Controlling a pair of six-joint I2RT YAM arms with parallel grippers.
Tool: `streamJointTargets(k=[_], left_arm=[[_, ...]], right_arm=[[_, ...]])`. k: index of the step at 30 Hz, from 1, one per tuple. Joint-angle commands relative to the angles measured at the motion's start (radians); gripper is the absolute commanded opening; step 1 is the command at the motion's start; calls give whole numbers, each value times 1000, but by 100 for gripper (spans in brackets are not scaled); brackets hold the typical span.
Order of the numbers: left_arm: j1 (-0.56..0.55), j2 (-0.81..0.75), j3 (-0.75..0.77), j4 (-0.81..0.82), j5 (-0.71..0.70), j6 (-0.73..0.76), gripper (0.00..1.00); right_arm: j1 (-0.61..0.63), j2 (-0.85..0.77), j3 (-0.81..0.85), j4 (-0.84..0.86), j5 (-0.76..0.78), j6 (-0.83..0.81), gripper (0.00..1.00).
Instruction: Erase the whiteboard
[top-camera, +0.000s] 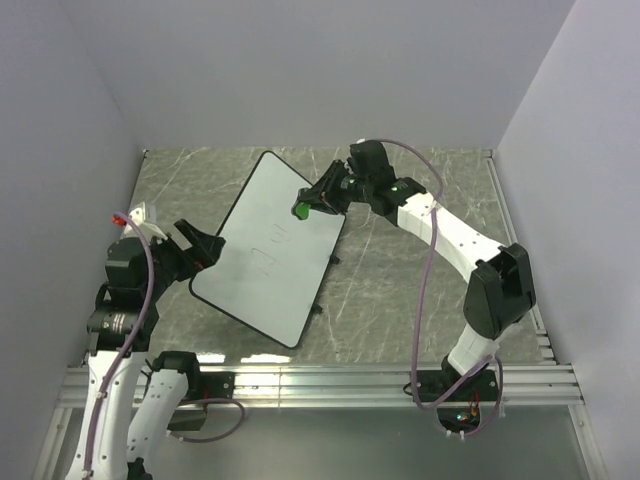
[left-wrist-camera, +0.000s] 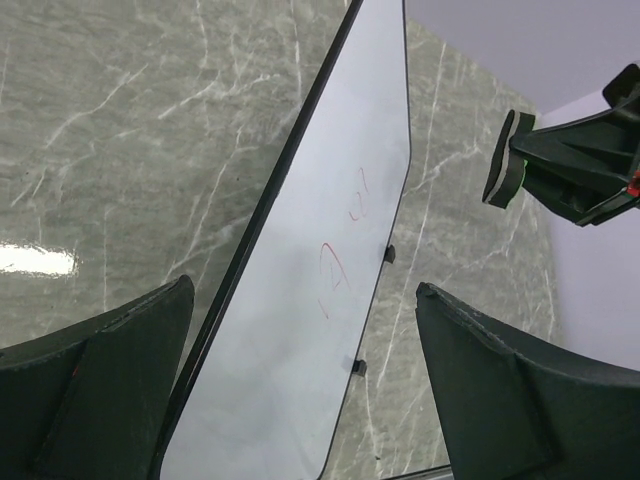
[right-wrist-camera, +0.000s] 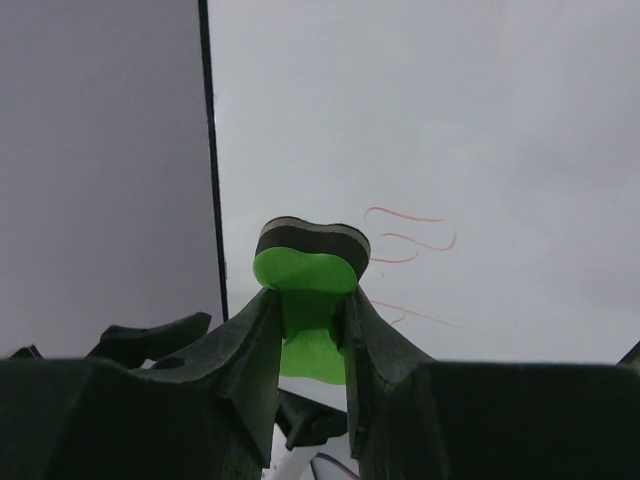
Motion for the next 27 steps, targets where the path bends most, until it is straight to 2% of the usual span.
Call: streamJointTargets(k=[1,10,16,20,25,26,27], left_arm=[[39,-52,-21,59,50,-10,99],[90,-85,-92,56,152,-26,99],[119,-22,-95,59,190,-7,99],[177,29,-90,70,256,48,100],[171,89,-101,145,255,69,99],[171,95,-109,162,270,65,97],[171,106,-129,182,297,56,91]], right_arm=[[-1,11,69,14,-65,-51,0],[2,81,141,52,-148,-73,0],[22,131,224,18,-143,-87,0],[39,137,219,17,-137,-90,0],[51,140,216,7,-138,-100,0],[53,141,230,1,-137,-111,0],[57,148,239,-3,-140,-116,0]])
